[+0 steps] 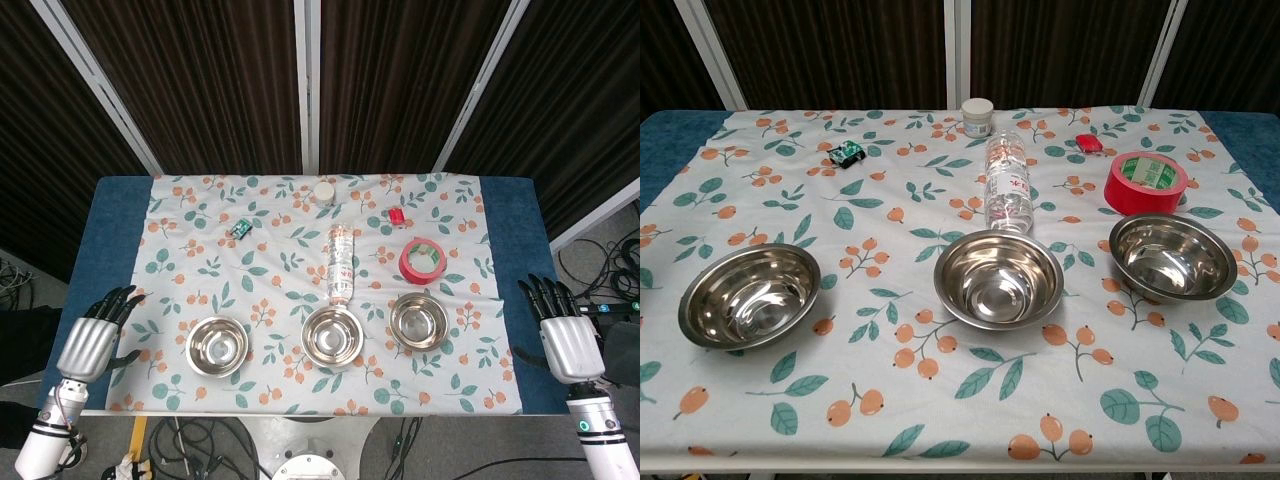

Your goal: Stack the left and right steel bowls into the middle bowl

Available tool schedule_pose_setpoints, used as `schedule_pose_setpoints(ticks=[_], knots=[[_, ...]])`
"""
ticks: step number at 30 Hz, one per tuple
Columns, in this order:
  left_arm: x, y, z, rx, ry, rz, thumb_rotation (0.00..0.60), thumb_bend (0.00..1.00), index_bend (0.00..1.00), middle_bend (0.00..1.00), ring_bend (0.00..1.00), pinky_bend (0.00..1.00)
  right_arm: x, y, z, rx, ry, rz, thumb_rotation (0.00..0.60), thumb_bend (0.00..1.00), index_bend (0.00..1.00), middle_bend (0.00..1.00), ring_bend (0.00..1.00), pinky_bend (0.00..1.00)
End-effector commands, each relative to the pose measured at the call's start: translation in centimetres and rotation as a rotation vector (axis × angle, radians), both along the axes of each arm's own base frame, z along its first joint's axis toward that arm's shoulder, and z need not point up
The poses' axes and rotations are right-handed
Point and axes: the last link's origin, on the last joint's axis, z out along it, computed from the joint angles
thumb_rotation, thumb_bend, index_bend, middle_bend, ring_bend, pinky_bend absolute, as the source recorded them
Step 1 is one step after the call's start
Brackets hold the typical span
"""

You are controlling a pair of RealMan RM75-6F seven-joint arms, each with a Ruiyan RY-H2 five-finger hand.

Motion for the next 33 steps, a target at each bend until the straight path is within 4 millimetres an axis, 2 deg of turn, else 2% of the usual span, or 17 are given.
schedule_pose_setpoints(ticks=[1,7,9,10,12,14,15,17,18,21,27,33], knots=[[0.0,0.0,0.0,0.000,0.000,0.001,0.600,0.09,0.20,0.19,0.12,0.29,0.1,0.0,0.0,0.001,0.001,0.003,0.600,0.00,0.00,0.03,0.00,0.00],[0.1,0.0,0.0,-0.001,0.000,-0.005,0.600,0.09,0.20,0.19,0.12,0.29,0.9,-0.3,0.3,-0.021,-0.001,0.043,0.600,0.00,0.00,0.04,0.00,0.00],[0.2,0.1,0.0,-0.001,0.000,-0.010,0.600,0.09,0.20,0.19,0.12,0.29,1.3,-0.4,0.4,-0.040,0.000,0.065,0.600,0.00,0.00,0.07,0.02,0.04],[0.4,0.2,0.0,-0.003,0.000,-0.014,0.600,0.09,0.20,0.19,0.12,0.29,1.7,-0.5,0.4,-0.050,0.001,0.079,0.600,0.00,0.00,0.09,0.08,0.12],[0.6,0.3,-0.1,-0.007,0.001,-0.020,0.600,0.09,0.20,0.19,0.12,0.29,2.4,-0.7,0.5,-0.064,-0.001,0.111,0.600,0.00,0.03,0.12,0.26,0.34],[0.8,0.3,-0.1,-0.011,0.003,-0.029,0.600,0.09,0.20,0.19,0.12,0.29,3.4,-0.9,0.5,-0.070,0.001,0.155,0.600,0.03,0.11,0.23,0.60,0.68],[0.9,0.3,-0.1,-0.014,0.004,-0.030,0.600,0.09,0.20,0.19,0.12,0.29,3.7,-0.9,0.4,-0.060,0.002,0.160,0.600,0.04,0.13,0.28,0.72,0.80],[1.0,0.3,-0.2,-0.020,0.003,-0.030,0.600,0.09,0.20,0.19,0.12,0.29,4.2,-0.7,-0.4,0.027,-0.001,0.135,0.600,0.07,0.15,0.37,0.88,0.97],[1.0,0.2,-0.2,-0.022,0.003,-0.031,0.600,0.09,0.20,0.19,0.12,0.29,4.4,-0.6,-0.6,0.069,0.011,0.126,0.600,0.09,0.15,0.37,0.91,1.00],[0.9,0.1,-0.5,-0.028,0.007,-0.032,0.600,0.09,0.20,0.19,0.12,0.29,4.5,-0.8,-1.2,0.123,0.127,0.135,0.600,0.11,0.16,0.35,0.92,1.00],[0.6,-0.1,-0.6,-0.034,0.009,-0.028,0.600,0.09,0.20,0.19,0.12,0.29,3.9,-1.0,-3.6,0.201,0.243,0.120,0.600,0.13,0.35,0.36,0.93,1.00],[0.4,-0.1,-0.4,-0.028,0.003,-0.025,0.600,0.09,0.20,0.19,0.12,0.29,4.5,-1.3,-6.1,0.286,0.221,0.123,0.600,0.10,0.35,0.36,0.93,1.00]])
